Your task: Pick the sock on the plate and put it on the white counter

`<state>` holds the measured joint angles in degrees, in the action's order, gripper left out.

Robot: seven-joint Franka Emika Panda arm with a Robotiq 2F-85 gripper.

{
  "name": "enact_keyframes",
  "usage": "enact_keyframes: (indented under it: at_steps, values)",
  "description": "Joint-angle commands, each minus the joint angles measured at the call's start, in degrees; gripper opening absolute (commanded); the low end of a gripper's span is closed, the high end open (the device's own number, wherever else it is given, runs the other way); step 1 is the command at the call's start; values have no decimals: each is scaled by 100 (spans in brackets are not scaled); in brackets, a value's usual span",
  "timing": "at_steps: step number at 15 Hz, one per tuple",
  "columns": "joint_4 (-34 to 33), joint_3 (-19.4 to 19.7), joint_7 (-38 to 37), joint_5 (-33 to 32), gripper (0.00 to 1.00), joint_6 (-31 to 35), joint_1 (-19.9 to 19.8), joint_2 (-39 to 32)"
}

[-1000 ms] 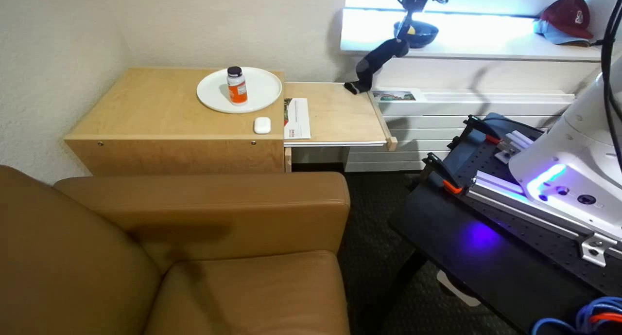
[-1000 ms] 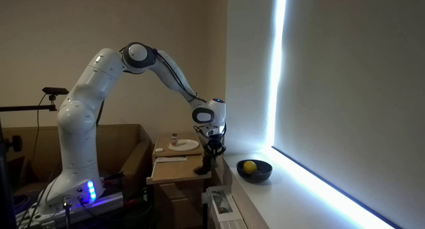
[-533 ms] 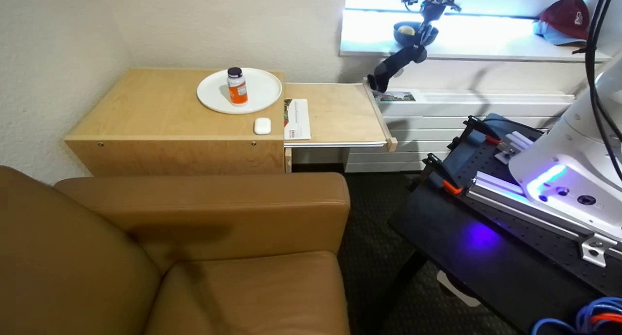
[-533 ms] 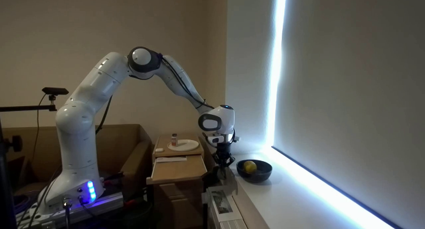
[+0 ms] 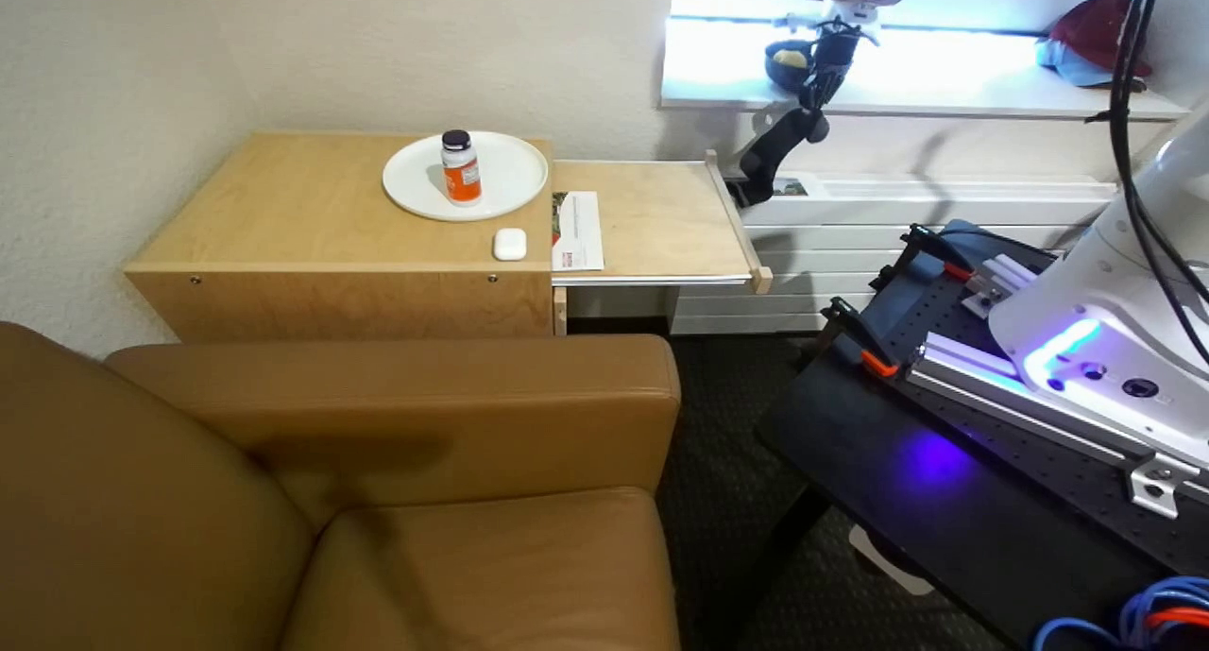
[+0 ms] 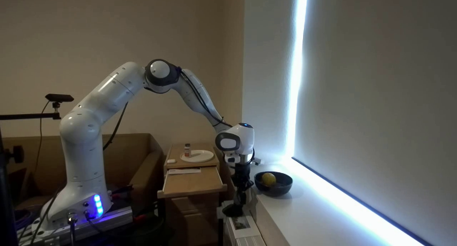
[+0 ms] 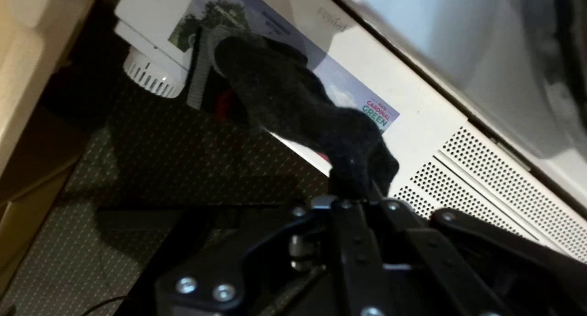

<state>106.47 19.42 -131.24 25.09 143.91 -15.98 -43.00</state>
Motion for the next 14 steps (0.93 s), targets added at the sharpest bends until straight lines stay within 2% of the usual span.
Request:
enact_keyframes:
  at_steps: [1,4,6,7,8,9,10,11,12,14]
  values:
    - [-666,45,-983,6,1,210,-59,-976]
    - [-1008,169,-1863,-54,1,437,-1,-1604]
    - [-1162,224,-2140,-135,1,481,37,-1746]
    - [-1148,225,-2268,-156,30,501,73,-1739]
    - [-1139,688,-1834,560,31,357,484,-1840]
    - [-1124,725,-1792,652,37,341,496,-1822]
    - [-1094,382,-2184,117,43,439,181,-1655]
    - [-1086,496,-2104,261,51,410,265,-1637]
    - [-1081,740,-1833,730,58,333,452,-1652]
    - [-1044,874,-1759,982,72,320,489,-1556]
